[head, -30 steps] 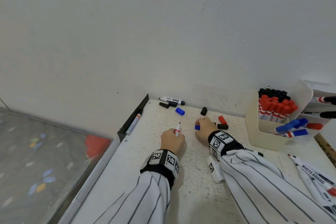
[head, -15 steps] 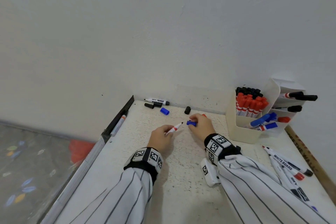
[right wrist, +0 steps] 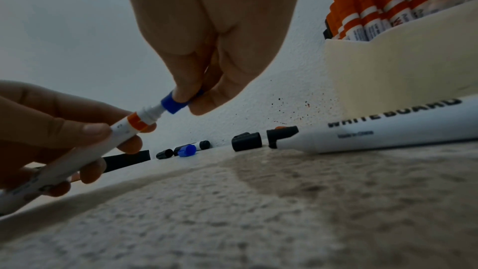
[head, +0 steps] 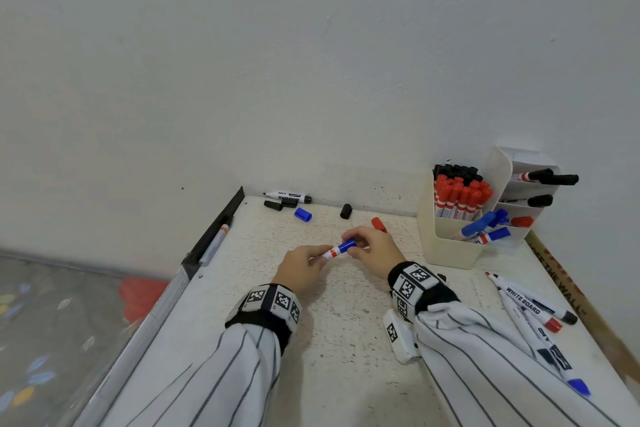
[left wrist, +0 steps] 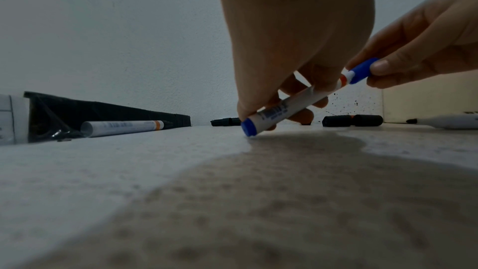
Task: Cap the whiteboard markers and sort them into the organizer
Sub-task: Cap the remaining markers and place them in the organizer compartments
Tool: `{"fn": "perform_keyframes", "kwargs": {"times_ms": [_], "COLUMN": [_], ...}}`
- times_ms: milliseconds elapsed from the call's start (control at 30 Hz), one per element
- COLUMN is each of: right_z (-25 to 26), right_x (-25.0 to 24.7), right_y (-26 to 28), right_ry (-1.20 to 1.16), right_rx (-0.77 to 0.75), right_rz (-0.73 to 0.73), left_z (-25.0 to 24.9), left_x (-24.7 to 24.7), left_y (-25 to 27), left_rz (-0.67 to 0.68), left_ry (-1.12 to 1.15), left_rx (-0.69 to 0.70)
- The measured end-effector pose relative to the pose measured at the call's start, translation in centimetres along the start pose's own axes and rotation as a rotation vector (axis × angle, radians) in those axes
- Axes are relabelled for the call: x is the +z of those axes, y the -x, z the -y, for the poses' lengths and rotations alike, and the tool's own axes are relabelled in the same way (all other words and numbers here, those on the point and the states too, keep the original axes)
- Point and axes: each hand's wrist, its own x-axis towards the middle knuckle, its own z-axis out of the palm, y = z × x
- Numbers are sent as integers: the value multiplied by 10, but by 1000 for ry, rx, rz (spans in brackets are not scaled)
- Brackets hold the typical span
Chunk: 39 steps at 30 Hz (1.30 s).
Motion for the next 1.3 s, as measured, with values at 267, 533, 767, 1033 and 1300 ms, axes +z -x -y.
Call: {"fn": "perform_keyframes", "kwargs": {"times_ms": [267, 533, 767, 1033, 1300], "right_z": [3, 8, 11, 11, 16], "right_x": [5, 4, 5, 9, 12], "right_y": [-3, -6, -8, -7, -1], "right_ry": [-99, 119, 144, 72, 32], "right_rx": [15, 147, 158, 86, -10], "right_rz": [-76, -24, 0, 19, -27], "left_z": [-2, -2, 3, 0, -8], "left_x": [-3, -4, -1, -1, -4], "left_y": [1, 2, 0, 2, 7], "left_rz": [-47, -96, -10, 57, 186], "left_ry": [-119, -221, -238, -95, 47], "left_rx": [112, 157, 215, 163, 72]}}
